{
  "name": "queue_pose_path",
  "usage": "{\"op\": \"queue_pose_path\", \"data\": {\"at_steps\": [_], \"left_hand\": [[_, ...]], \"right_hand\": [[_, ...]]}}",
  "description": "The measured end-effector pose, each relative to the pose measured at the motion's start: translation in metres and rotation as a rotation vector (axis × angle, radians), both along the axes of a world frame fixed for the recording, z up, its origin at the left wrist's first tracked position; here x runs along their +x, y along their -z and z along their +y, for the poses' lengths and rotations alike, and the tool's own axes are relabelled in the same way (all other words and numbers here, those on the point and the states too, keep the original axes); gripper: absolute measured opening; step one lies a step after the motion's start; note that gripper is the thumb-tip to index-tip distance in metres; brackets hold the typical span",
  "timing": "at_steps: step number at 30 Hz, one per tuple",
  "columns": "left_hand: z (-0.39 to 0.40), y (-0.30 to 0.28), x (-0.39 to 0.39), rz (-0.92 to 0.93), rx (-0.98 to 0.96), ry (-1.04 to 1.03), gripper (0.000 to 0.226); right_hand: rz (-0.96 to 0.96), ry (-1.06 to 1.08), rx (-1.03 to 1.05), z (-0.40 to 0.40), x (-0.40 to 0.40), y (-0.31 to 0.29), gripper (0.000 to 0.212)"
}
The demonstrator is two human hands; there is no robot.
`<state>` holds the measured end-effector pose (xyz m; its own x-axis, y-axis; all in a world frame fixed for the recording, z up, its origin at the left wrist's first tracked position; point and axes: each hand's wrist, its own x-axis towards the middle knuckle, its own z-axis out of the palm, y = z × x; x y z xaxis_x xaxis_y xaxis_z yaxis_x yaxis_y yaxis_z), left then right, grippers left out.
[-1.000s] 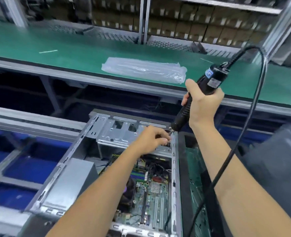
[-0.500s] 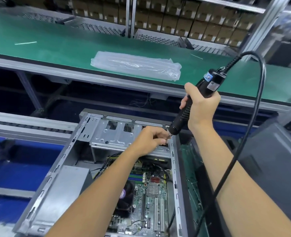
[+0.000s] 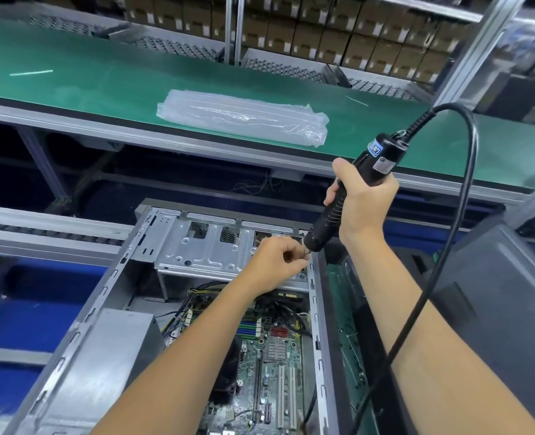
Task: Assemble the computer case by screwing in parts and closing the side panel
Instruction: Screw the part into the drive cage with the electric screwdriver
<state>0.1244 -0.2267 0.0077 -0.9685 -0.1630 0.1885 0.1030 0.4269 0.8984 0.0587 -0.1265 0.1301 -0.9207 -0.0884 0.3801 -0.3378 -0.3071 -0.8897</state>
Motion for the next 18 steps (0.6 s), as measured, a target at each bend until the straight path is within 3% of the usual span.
{"op": "queue_pose_path", "data": {"at_steps": [7, 18], "left_hand": [[-0.0019, 0.0000, 0.0008, -0.053, 0.093, -0.027, 0.031], [-0.0060, 0.0045, -0.0021, -0.065, 0.063, -0.019, 0.018]], "right_hand": [[0.006, -0.001, -0.011, -0.0013, 0.0001, 0.0024, 0.024], [-0.053, 0.007, -0.063, 0.0035, -0.0077, 0.0052, 0.023]]}}
